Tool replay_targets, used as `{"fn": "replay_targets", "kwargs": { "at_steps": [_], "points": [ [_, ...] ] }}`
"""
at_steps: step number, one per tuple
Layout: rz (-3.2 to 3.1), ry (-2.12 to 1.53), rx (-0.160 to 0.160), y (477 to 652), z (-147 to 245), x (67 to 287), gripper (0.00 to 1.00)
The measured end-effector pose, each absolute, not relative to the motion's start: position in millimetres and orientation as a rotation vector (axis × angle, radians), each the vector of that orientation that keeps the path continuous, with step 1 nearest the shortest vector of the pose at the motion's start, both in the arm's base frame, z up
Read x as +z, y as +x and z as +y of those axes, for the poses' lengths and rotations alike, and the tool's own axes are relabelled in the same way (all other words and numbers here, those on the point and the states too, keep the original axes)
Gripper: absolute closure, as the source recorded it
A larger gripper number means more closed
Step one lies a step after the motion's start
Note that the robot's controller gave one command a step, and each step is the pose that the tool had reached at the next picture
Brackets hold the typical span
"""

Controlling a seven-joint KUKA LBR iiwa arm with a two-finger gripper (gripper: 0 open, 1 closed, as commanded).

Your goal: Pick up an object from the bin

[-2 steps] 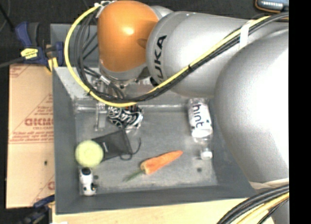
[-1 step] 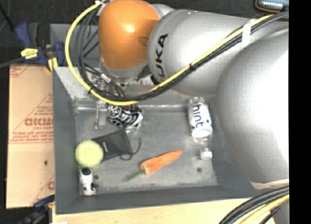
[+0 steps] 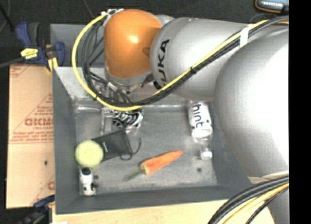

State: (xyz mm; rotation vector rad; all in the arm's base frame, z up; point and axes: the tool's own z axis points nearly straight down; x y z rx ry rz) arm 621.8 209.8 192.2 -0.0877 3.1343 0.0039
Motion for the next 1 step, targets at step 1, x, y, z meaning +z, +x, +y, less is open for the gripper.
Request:
{"fn": "replay_targets", "kwargs": {
  "at_steps": [1],
  "points": [
    [3.139,-0.288,-0.004,587.4,199.6,212.2,0.0]
  ]
}}
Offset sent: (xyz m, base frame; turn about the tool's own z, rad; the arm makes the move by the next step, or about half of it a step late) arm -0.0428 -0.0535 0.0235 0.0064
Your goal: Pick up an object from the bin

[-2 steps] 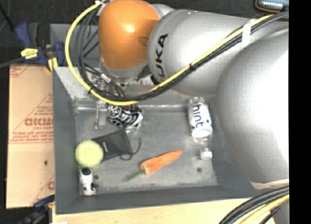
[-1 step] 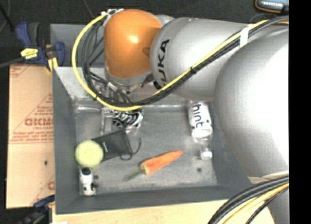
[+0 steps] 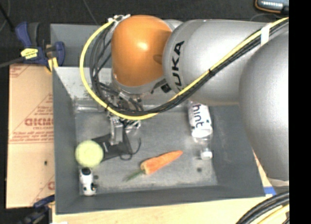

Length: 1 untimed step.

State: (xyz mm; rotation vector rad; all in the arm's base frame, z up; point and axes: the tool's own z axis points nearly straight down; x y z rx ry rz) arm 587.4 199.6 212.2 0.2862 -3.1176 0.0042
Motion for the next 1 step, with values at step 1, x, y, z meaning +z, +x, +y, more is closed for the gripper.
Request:
{"fn": "replay_targets", "kwargs": {
  "at_steps": [1],
  "points": [
    [-3.148,0.234,-0.008,585.3,177.3,234.5,0.0]
  ]
}}
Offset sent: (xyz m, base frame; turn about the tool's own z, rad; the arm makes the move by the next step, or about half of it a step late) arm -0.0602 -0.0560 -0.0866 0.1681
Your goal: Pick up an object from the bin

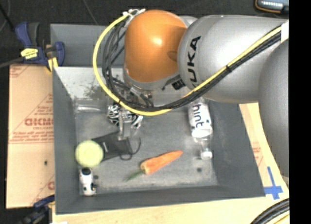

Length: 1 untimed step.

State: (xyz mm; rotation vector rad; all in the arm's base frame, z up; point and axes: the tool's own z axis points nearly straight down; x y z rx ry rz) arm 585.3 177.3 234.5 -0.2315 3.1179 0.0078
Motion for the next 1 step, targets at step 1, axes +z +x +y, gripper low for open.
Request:
{"fn": "replay_targets", "kwargs": {
  "at_steps": [1],
  "points": [
    [3.137,-0.069,0.002,557.6,159.5,179.8,0.0]
  ]
}}
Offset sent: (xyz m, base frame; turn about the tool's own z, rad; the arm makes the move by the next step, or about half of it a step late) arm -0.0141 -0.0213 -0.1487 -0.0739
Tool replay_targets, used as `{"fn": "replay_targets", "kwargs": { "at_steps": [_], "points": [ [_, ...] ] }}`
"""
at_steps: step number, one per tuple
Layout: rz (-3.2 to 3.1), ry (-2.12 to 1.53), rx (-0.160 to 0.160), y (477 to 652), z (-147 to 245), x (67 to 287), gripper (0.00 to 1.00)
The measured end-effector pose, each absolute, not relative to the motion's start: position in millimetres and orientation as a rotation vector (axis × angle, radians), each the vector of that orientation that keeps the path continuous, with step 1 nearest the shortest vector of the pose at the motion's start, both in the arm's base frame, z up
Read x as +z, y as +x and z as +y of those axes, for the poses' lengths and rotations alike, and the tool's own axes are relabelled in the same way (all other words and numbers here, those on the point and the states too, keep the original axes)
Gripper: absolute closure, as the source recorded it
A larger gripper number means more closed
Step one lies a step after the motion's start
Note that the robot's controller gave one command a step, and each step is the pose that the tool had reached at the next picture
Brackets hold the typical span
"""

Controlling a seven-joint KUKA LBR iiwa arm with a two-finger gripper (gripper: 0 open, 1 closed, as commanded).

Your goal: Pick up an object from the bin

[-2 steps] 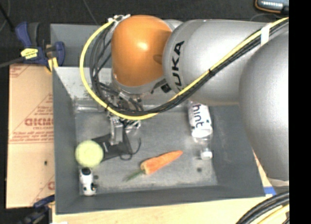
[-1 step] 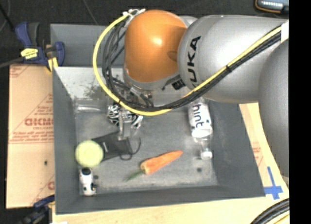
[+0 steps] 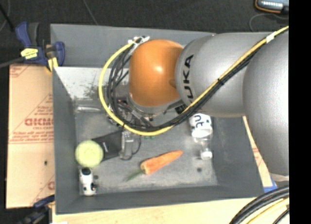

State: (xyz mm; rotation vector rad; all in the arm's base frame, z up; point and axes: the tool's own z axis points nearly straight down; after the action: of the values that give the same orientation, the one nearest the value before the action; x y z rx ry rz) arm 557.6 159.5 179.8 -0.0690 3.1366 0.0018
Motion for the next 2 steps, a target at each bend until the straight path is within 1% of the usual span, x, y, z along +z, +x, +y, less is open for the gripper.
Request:
{"fn": "replay_targets", "kwargs": {
  "at_steps": [1,2],
  "points": [
    [3.121,-0.218,0.004,562.8,157,124,0.0],
    [3.135,-0.069,0.004,529.5,110,74,1.0]
  ]
}}
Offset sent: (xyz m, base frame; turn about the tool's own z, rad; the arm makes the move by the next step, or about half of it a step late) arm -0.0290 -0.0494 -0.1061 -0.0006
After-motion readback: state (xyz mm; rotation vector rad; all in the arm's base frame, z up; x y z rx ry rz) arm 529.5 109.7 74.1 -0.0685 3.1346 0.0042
